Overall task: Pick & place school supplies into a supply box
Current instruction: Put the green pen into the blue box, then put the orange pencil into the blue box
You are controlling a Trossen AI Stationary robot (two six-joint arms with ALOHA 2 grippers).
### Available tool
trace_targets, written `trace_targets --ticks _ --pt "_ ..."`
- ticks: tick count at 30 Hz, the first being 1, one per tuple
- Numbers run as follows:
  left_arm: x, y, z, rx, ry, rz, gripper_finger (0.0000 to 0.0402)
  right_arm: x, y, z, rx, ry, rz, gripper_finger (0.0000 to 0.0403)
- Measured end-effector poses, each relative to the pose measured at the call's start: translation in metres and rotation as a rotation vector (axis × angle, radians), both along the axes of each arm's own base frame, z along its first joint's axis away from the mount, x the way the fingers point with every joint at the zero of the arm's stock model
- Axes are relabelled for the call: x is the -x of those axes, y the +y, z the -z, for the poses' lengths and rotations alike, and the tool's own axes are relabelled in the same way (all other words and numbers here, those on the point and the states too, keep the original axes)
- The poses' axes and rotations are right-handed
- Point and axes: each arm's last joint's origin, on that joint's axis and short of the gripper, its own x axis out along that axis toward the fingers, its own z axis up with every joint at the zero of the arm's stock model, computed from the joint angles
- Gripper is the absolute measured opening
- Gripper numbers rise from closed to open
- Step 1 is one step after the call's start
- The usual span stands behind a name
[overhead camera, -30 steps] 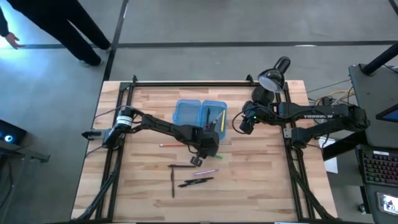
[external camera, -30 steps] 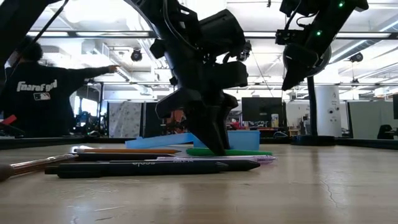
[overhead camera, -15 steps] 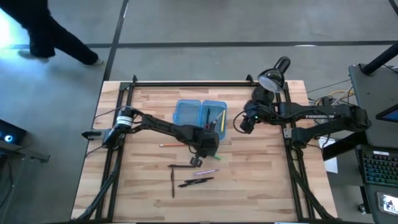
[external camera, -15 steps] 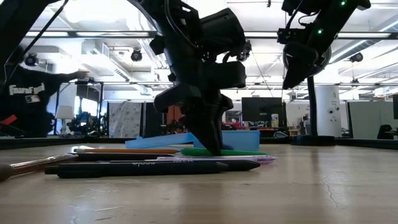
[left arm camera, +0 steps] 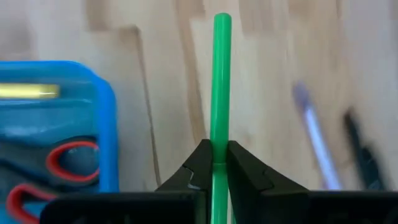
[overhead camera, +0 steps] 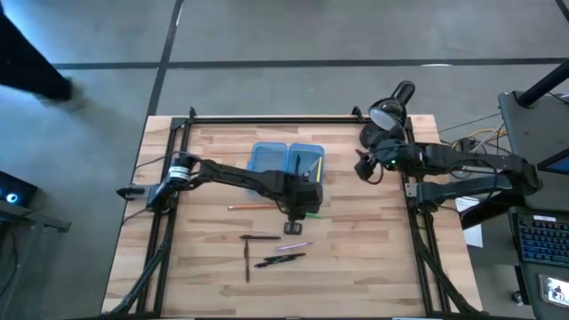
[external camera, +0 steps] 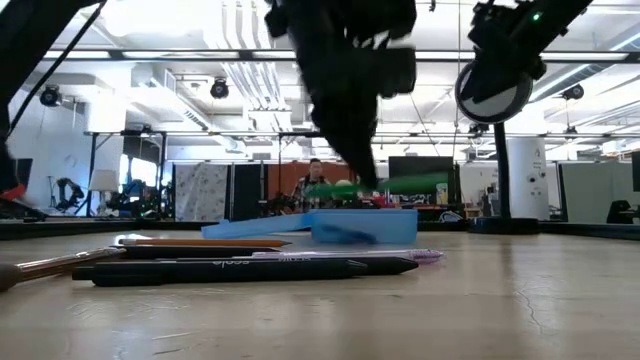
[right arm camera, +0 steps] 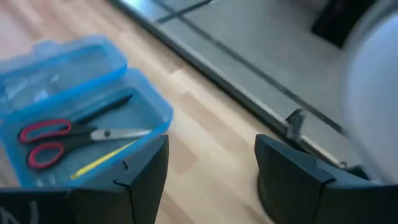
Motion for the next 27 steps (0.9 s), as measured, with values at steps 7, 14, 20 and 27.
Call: trace_targets --ticks 7,14,20,27 --pt "-0.011 0.034 -0.039 0.174 -0.101 -0.504 0.0009 0.023 -0.001 -0.016 0.130 -0.087 0.139 0.0231" --pt "-0.012 0.087 -0.054 0.486 -0.178 -1.063 0.0007 0.036 0.000 -0.024 0.155 -0.150 0.176 0.0230" --pt "-0.010 0.118 -0.047 0.614 -0.222 -1.268 0.0001 0.036 0.000 -0.023 0.151 -0.154 0.179 0.0230" --pt "0.000 0.119 -0.008 0.647 -0.077 -1.362 0.0005 0.036 0.000 -0.020 0.151 -0.145 0.178 0.0230"
